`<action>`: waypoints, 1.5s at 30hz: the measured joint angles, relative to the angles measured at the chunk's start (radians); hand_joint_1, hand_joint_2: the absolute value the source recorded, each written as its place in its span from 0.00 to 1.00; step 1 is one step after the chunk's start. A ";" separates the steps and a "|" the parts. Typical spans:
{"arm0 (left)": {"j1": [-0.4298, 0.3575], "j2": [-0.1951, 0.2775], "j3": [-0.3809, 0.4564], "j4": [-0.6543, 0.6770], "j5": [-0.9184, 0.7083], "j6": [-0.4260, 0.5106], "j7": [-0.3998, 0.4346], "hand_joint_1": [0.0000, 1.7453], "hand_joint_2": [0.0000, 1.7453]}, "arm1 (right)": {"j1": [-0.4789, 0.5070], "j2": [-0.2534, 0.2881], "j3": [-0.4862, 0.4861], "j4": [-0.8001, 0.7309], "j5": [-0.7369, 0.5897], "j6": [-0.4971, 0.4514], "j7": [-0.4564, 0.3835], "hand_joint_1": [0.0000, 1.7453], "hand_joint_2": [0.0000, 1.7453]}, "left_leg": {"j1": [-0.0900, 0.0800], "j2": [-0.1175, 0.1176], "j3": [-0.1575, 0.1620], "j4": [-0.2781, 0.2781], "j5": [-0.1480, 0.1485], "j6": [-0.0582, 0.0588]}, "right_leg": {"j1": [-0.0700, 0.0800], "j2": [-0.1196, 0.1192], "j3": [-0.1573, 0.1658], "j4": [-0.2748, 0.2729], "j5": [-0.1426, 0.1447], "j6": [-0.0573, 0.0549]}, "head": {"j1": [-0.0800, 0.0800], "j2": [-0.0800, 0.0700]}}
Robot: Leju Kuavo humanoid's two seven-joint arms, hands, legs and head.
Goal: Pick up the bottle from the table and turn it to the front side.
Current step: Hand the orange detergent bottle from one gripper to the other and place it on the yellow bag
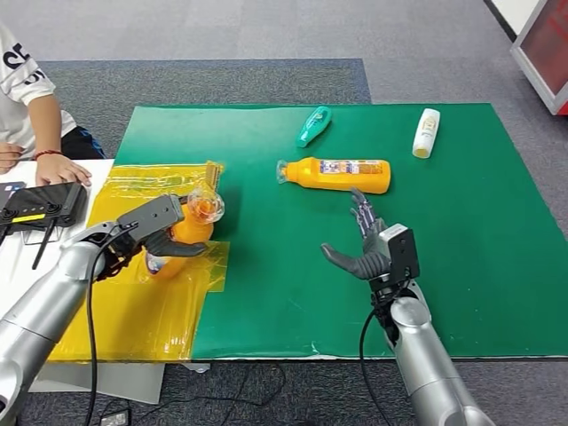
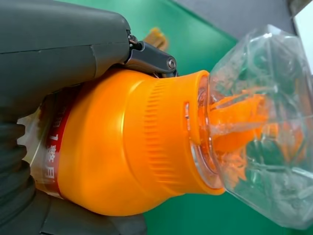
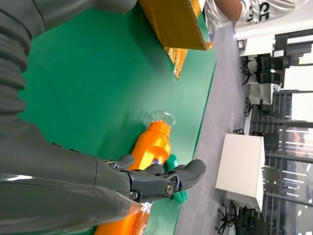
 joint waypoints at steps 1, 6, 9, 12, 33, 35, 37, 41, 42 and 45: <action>-0.006 0.004 -0.005 0.013 0.001 -0.003 0.000 1.00 1.00 | -0.002 0.000 0.000 0.001 0.000 -0.003 0.001 0.00 1.00 | 0.000 0.000 0.000 0.000 0.000 0.000 | 0.000 0.000 0.000 0.000 0.000 0.000 | 0.000 0.000; -0.040 0.019 -0.030 0.068 -0.009 -0.014 -0.004 1.00 1.00 | -0.012 0.000 0.002 0.004 0.001 -0.015 0.012 0.00 1.00 | 0.000 0.000 0.001 0.000 0.000 0.000 | 0.000 0.000 0.001 0.000 0.000 0.000 | 0.000 0.000; -0.053 0.026 -0.042 0.090 -0.016 -0.012 -0.007 1.00 1.00 | -0.014 0.000 0.002 0.005 0.002 -0.018 0.014 0.00 1.00 | 0.000 0.000 0.001 0.000 0.000 0.000 | 0.000 0.000 0.001 0.000 0.000 -0.001 | 0.000 0.000; -0.063 0.033 -0.054 0.102 -0.026 -0.012 -0.008 1.00 1.00 | -0.015 0.000 0.002 0.007 0.002 -0.020 0.015 0.00 1.00 | 0.000 0.000 0.002 0.000 0.000 -0.001 | 0.000 0.000 0.002 0.000 0.001 -0.001 | 0.000 0.000; -0.062 0.077 -0.125 0.116 -0.097 0.047 0.006 0.00 1.00 | -0.017 0.000 0.009 0.007 0.016 -0.040 0.030 0.00 1.00 | 0.000 0.000 0.003 0.000 0.002 -0.002 | 0.000 0.000 0.003 0.000 0.002 -0.002 | 0.000 0.000; -0.045 0.078 -0.122 0.116 -0.092 0.058 -0.001 0.00 1.00 | -0.018 0.000 0.009 0.008 0.019 -0.043 0.031 0.00 1.00 | 0.000 0.000 0.003 0.000 0.002 -0.002 | 0.000 0.000 0.003 0.000 0.002 -0.002 | 0.000 0.000; -0.029 0.077 -0.114 0.115 -0.091 0.069 -0.006 0.00 1.00 | -0.018 0.000 0.009 0.008 0.022 -0.047 0.031 0.00 1.00 | 0.000 0.000 0.003 0.000 0.002 -0.002 | 0.000 0.000 0.003 0.000 0.002 -0.001 | 0.000 0.000; 0.001 0.077 -0.091 0.109 -0.089 0.080 -0.011 0.00 1.00 | -0.018 0.000 0.010 0.008 0.026 -0.050 0.031 0.00 1.00 | 0.000 0.000 0.002 0.000 0.002 -0.001 | 0.000 0.000 0.003 0.000 0.001 -0.001 | 0.000 0.000; 0.007 0.077 -0.086 0.107 -0.088 0.081 -0.013 0.00 1.00 | -0.018 0.000 0.010 0.008 0.027 -0.051 0.031 0.00 1.00 | 0.000 0.000 0.002 0.000 0.002 -0.001 | 0.000 0.000 0.003 0.000 0.001 -0.001 | 0.000 0.000; 0.027 0.076 -0.069 0.098 -0.081 0.081 -0.019 0.00 1.00 | -0.018 0.000 0.013 0.008 0.029 -0.051 0.031 0.00 1.00 | 0.000 0.000 0.002 0.000 0.002 -0.001 | 0.000 0.000 0.003 0.000 0.001 -0.001 | 0.000 0.000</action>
